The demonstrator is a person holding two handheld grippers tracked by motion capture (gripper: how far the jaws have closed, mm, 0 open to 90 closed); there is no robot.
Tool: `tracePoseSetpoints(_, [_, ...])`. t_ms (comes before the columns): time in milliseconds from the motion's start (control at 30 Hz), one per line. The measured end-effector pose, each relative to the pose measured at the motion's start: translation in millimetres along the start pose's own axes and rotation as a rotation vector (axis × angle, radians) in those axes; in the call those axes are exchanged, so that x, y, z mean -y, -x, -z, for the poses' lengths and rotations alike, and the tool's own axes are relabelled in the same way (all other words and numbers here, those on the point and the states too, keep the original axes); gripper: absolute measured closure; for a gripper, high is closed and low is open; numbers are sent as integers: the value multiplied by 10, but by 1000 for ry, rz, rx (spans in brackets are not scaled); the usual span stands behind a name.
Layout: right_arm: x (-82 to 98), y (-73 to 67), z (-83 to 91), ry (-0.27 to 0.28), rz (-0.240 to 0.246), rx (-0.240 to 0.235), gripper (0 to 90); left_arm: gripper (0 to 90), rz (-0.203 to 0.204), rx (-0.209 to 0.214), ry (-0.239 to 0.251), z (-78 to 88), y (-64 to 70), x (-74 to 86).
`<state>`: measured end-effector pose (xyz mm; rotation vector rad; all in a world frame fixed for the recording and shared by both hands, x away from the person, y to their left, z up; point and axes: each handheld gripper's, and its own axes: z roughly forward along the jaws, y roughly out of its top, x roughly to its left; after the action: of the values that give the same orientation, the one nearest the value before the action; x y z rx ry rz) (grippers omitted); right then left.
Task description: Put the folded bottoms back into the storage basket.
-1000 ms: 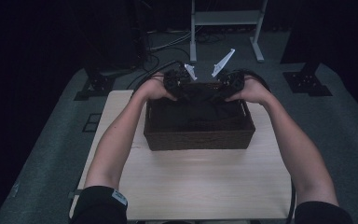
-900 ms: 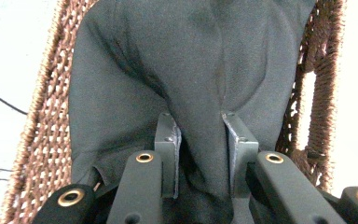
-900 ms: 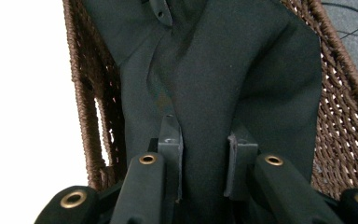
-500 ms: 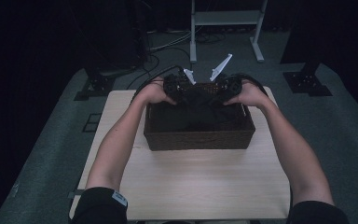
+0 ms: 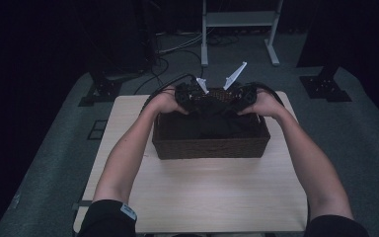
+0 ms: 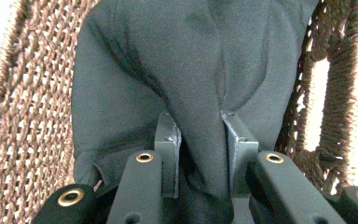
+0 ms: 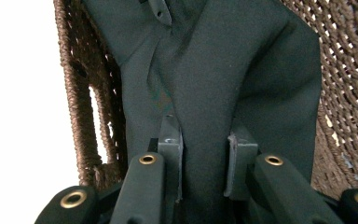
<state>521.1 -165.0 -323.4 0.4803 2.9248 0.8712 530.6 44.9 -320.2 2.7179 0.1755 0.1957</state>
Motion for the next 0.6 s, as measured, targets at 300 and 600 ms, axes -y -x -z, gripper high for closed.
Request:
tracePoseSetpoints(300, [24, 7, -56, -15, 4, 0, 719, 709, 2, 2, -10, -76, 15, 4])
tracePoseSetpoints(600, [34, 12, -106, -21, 5, -2, 719, 709, 13, 3, 3, -130, 21, 65])
